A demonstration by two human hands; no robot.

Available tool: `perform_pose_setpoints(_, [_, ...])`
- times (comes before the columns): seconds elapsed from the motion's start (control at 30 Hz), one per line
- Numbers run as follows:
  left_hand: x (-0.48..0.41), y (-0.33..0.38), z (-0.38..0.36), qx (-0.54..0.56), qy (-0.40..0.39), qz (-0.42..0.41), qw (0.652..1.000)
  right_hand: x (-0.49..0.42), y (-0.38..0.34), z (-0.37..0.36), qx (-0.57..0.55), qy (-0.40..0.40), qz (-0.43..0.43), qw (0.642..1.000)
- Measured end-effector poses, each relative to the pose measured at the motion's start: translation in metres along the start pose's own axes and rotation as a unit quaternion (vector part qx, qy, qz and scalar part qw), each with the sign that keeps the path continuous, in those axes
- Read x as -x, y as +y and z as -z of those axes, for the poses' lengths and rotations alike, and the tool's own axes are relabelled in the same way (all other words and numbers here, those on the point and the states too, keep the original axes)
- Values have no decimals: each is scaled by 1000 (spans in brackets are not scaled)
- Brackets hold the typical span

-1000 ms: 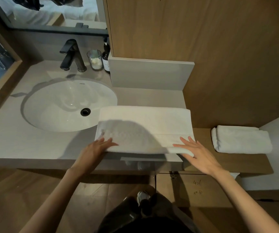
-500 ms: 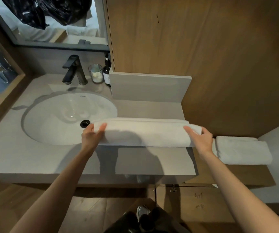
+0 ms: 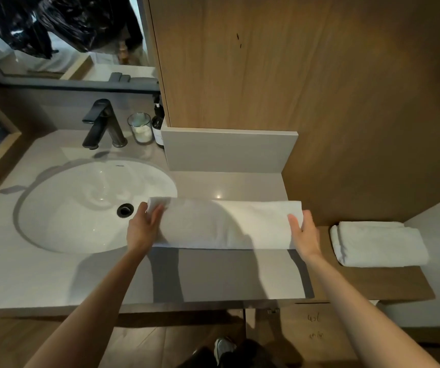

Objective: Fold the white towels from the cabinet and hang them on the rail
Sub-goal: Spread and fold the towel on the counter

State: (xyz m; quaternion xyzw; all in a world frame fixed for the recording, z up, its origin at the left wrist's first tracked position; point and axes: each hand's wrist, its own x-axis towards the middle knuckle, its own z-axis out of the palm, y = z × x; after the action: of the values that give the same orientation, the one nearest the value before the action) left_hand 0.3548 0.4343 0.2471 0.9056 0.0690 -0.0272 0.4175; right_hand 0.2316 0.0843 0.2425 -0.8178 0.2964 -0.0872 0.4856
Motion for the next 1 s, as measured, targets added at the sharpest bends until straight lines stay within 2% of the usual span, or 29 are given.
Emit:
perform_pose_setpoints(0.13, [-7,-6,-8,-80,-2,-19,997,-4,7,-3,114,0,5,993])
perform_pose_setpoints(0.3, [-11,-8,-11,-120,4,-50,991,-9,6,-6,208,30,14,978])
perform_pose_setpoints(0.4, [-16,-12,-16,-171,13,-19,985,-10,5,-10,216,59,-8,975])
perform_pose_setpoints(0.47, [-16,-11,-18,-168,26,31,985,-10,1,-13,199,81,-21,976])
perform_pose_setpoints(0.53, [-13,-7,-19,-142,59,48,987,-8,-2,-16,242,123,15,962])
perform_pose_setpoints(0.6, [-8,-3,-25,-179,107,-50,977,-5,-6,-21,311,160,106,931])
perform_pose_setpoints(0.67, [0,11,-40,-213,94,-193,953,2,-17,-39,314,111,208,920])
perform_pose_setpoints(0.7, [6,21,-50,-223,55,-248,941,5,-23,-54,299,66,243,921])
perform_pose_setpoints(0.77, [20,43,-73,-242,-53,-298,922,11,-30,-91,296,-14,265,918])
perform_pose_setpoints(0.83, [31,53,-91,-277,-136,-279,909,17,-34,-120,364,-57,241,898])
perform_pose_setpoints(0.87, [34,51,-97,-315,-150,-259,901,18,-34,-127,391,-66,223,891])
perform_pose_setpoints(0.93, [34,43,-104,-371,-142,-233,888,16,-28,-126,420,-75,214,879])
perform_pose_setpoints(1.0, [33,38,-102,-383,-126,-213,890,9,-21,-118,432,-74,241,866])
